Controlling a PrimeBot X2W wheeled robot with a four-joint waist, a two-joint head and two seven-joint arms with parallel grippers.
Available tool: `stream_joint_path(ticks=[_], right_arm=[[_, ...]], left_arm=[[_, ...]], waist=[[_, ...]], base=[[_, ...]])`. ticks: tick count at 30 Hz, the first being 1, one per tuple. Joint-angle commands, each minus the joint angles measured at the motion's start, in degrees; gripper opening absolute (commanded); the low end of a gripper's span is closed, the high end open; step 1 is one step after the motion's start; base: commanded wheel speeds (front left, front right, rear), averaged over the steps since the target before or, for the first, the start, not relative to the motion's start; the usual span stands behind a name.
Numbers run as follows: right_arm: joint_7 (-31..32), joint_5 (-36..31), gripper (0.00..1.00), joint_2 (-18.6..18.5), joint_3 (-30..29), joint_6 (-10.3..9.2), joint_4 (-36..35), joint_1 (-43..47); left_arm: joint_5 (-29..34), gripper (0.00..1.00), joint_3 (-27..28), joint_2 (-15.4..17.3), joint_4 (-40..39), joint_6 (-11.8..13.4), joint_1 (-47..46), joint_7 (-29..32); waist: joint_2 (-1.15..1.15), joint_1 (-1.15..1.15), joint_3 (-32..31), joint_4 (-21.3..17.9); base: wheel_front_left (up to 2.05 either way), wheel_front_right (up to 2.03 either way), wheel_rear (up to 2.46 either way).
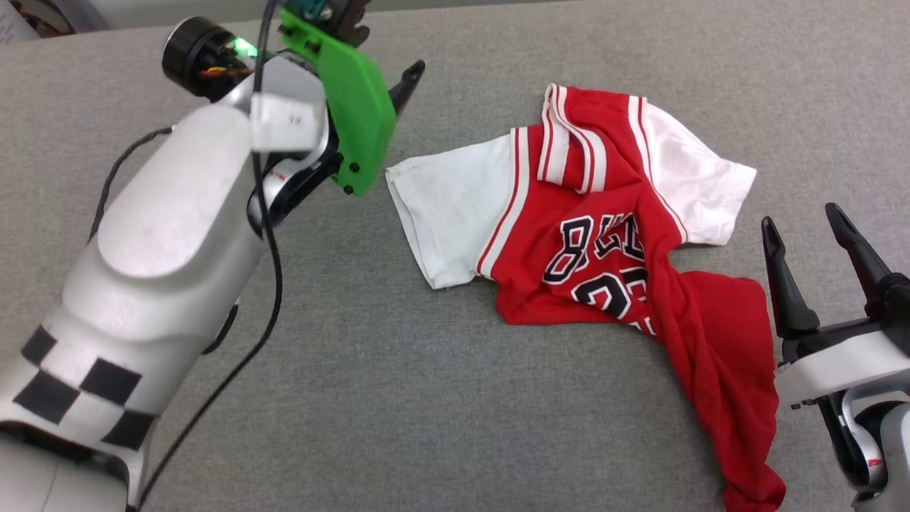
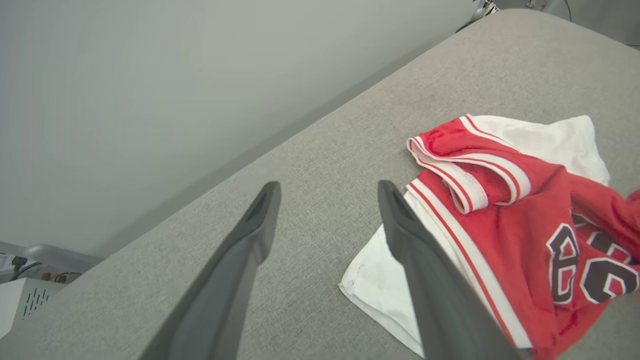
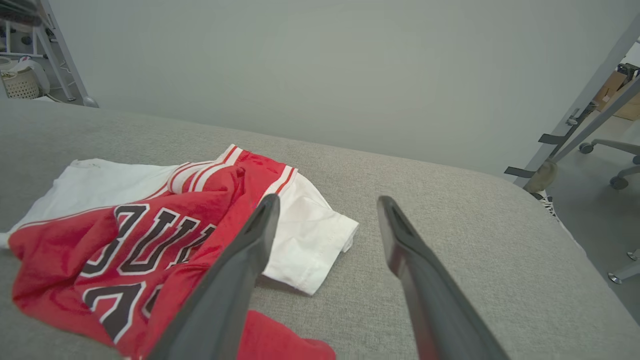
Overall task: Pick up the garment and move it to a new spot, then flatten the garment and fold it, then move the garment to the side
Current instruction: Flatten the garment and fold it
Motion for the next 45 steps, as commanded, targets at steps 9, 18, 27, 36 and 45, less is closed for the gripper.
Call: stream_joint_path(ticks=[9, 18, 27, 36, 45], right_arm=[[1.2, -0.6, 1.0, -0.2, 2.2, -0.04, -1.5, -2.2], [1.1, -0.4, 1.0, -0.2, 4.5, -0.04, -1.1, -5.4], [0.7, -0.6, 1.0, -0.6, 5.0, -0.04, 0.0, -7.5], [1.3, -1.1, 1.0, -1.1, 2.3, -0.04, 0.1, -5.0], [1.9, -1.0, 1.0, -1.1, 0.7, -0.04, -0.1, -2.0]], left_arm=[[-12.4, 1.0, -14.2, 2.5, 5.2, -0.1, -10.5, 18.0], [-16.0, 1.0, -24.9, 3.8, 11.9, -0.1, -13.2, 23.4], [-19.1, 0.0, -33.0, 4.4, 13.1, -0.2, -12.9, 24.2], [-22.6, 0.0, -33.5, 6.4, 12.8, -0.2, -15.0, 15.1], [-26.5, 0.0, -32.8, 15.1, 17.7, -0.2, -12.3, 11.2]], waist=[[0.22, 0.0, 6.1, -4.0], [0.22, 0.0, 10.3, -6.3], [0.22, 0.0, 11.0, -5.9], [0.22, 0.0, 6.6, -1.6], [0.22, 0.0, 3.7, 0.5]], base=[[0.0, 0.0, 0.0], [0.0, 0.0, 0.0], [0.0, 0.0, 0.0], [0.0, 0.0, 0.0], [0.0, 0.0, 0.0]])
